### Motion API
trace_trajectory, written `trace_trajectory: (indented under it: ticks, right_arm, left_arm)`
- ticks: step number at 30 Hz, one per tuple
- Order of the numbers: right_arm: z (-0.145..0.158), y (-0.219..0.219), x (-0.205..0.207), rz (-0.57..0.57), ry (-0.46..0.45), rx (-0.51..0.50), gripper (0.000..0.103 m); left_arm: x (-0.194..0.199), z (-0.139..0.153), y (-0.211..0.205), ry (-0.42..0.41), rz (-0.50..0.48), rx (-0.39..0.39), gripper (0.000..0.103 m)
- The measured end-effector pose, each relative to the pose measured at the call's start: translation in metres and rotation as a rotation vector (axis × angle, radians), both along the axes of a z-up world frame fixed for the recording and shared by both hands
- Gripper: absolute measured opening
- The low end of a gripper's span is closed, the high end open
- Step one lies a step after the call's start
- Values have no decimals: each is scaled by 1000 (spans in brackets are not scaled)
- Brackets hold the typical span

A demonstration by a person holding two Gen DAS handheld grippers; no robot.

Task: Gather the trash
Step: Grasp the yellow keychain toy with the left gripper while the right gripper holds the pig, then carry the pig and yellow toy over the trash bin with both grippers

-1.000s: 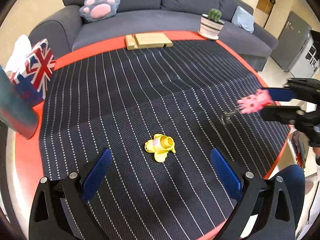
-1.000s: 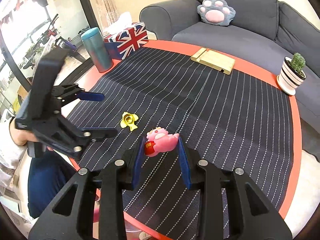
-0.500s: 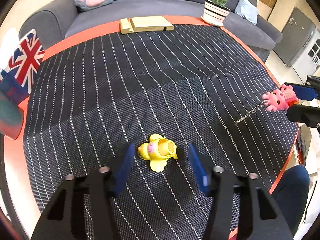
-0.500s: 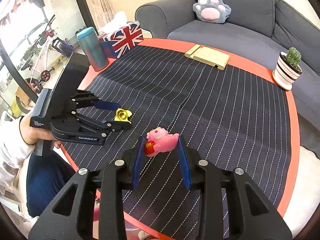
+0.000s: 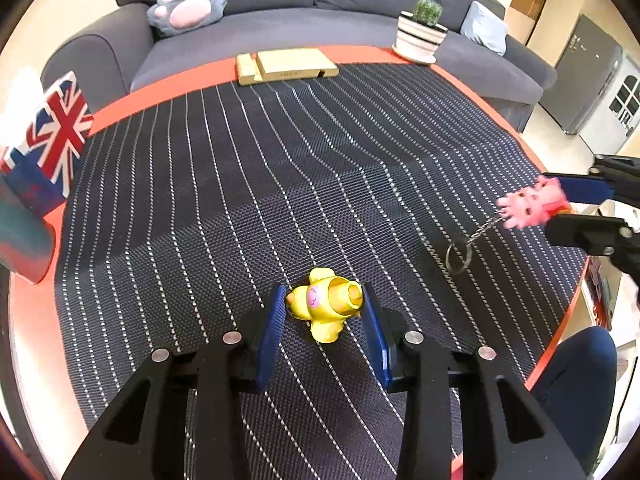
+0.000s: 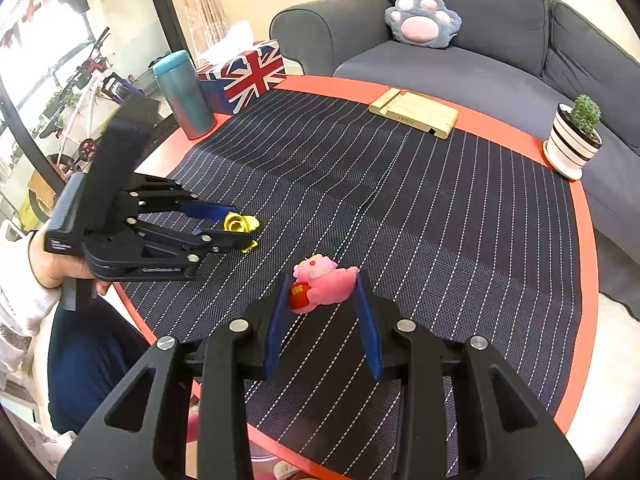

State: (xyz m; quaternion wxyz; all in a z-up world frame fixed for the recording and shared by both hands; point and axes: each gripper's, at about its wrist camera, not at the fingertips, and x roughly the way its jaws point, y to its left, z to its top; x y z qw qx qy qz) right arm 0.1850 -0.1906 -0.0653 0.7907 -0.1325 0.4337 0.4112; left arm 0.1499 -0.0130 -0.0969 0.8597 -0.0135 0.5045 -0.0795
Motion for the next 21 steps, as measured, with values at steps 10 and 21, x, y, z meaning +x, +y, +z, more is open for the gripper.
trace_trajectory:
  ticks: [10, 21]
  right_arm:
    - [14, -3, -21, -10, -23, 25, 33]
    - [37, -11, -71, -2, -80, 51, 33]
  left_arm:
    - [-40, 40, -5, -86, -19, -3, 38]
    - [-97, 76, -22, -171, -52, 4, 38]
